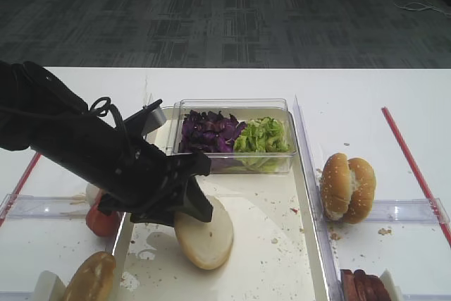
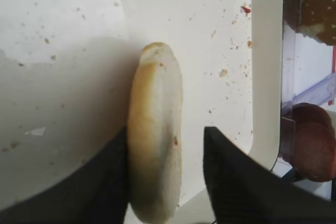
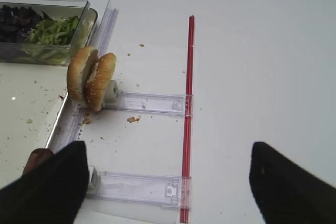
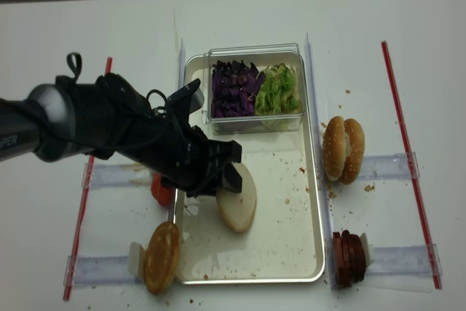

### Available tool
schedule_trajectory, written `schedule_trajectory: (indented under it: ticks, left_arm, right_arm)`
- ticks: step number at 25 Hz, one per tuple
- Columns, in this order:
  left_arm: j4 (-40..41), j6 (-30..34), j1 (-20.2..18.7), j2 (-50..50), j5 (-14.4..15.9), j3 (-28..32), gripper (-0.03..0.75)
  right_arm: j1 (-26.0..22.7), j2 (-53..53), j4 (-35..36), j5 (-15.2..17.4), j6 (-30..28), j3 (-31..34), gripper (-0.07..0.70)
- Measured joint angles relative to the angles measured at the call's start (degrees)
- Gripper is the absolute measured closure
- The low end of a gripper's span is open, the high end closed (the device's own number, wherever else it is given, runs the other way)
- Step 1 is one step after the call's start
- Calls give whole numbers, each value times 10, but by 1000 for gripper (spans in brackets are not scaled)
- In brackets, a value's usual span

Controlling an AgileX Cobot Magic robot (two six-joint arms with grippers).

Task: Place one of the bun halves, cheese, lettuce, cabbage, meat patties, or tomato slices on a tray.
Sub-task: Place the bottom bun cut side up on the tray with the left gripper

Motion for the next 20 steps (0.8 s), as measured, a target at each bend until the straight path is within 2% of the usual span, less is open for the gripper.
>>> schedule_trajectory:
  ticks: [4, 10, 20]
  left_arm:
    - [0, 1, 0, 0, -5, 0, 313]
    - [0, 2, 0, 0, -15, 0, 229]
    - [-1, 4, 0, -30, -18, -1, 209]
  right_arm:
    - [0, 0, 0, 0, 0, 0, -18]
    - [0, 0, 0, 0, 0, 0, -18]
    - [0, 0, 0, 0, 0, 0, -18]
